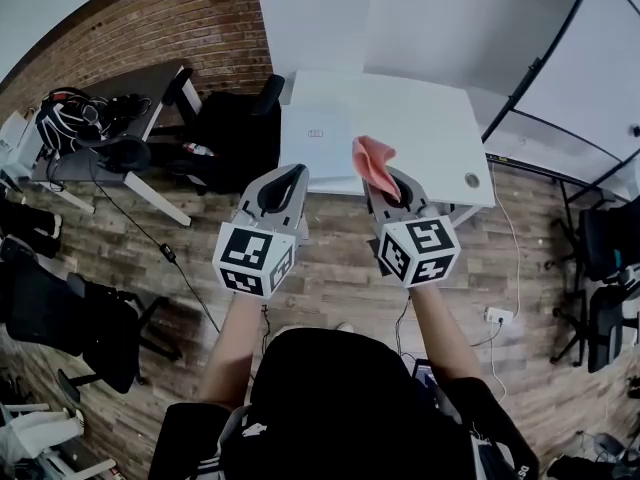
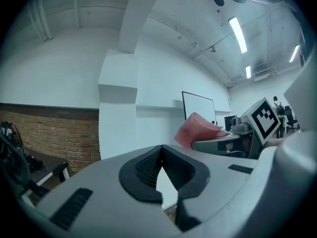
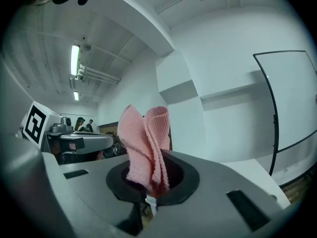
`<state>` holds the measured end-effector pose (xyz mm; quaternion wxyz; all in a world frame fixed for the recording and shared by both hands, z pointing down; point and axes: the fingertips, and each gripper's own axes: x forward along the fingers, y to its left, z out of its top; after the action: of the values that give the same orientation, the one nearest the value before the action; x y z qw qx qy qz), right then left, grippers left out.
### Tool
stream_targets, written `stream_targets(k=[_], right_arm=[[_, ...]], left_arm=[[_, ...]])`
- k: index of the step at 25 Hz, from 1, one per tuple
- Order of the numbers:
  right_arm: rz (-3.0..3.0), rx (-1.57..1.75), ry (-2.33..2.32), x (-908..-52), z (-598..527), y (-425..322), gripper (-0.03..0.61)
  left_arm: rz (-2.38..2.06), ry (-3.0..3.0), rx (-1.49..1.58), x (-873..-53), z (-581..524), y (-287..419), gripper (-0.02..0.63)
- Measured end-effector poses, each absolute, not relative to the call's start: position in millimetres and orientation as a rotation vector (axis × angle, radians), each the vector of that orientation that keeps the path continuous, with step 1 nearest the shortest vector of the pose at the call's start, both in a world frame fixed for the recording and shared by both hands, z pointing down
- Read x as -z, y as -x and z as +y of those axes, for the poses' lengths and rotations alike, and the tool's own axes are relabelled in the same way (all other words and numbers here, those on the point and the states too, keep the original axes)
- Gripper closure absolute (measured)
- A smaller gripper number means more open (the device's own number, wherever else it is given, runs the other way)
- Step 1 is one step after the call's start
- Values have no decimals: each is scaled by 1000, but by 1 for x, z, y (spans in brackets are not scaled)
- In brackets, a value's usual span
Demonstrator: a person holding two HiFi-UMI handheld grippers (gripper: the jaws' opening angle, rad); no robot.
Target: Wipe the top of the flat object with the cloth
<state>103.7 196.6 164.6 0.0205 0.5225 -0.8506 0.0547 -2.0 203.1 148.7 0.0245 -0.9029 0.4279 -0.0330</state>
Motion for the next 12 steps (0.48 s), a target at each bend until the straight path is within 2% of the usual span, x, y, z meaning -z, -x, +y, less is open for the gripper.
stream_targets(k=[12], right_arm=[[-2703,-199,-1517,-178,193,-110,534]], left_arm=[[1423,2758,127,-160,206,-7,601]])
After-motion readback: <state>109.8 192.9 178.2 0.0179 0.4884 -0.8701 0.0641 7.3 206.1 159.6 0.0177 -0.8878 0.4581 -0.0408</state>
